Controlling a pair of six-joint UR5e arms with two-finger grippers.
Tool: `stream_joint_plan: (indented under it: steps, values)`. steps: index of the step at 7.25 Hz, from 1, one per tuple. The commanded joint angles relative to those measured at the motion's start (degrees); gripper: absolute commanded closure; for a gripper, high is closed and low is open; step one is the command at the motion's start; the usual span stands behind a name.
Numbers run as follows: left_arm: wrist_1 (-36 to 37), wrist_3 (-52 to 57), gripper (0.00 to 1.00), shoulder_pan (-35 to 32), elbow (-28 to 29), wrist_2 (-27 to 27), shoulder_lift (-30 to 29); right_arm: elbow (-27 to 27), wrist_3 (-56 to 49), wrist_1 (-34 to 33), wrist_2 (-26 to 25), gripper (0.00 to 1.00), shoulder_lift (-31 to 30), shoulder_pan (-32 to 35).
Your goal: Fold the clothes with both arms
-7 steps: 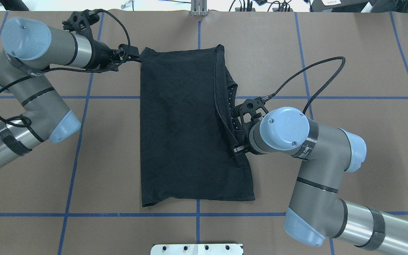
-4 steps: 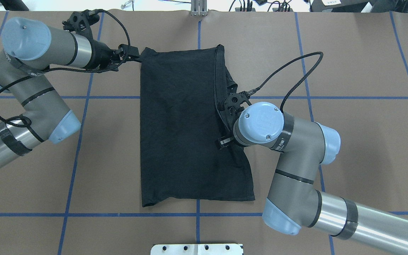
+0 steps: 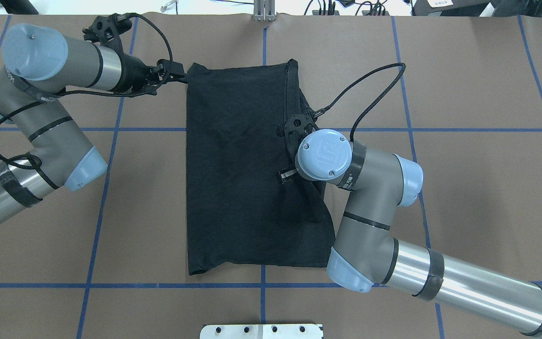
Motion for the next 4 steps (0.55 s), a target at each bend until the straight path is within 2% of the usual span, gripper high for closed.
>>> stream_joint_plan:
  steps: [1, 2, 3, 4]
  values:
    - [-0.08, 0.03, 0.00, 0.00, 0.00, 0.00, 0.00, -1.00, -0.46, 0.84, 0.07, 0.09, 0.75, 1.89]
    - [-0.08, -0.06, 0.00, 0.00, 0.00, 0.00, 0.00, -1.35, -0.54, 0.75, 0.16, 0.25, 1.36, 2.34]
    - [-0.08, 0.03, 0.00, 0.00, 0.00, 0.00, 0.00, -3.97, -0.46, 0.84, 0.07, 0.32, 3.11, 2.34]
    - [-0.08, 0.03, 0.00, -0.09, 0.00, 0.00, 0.00, -5.99, -0.98, 0.84, 0.16, 0.32, 4.87, 2.34]
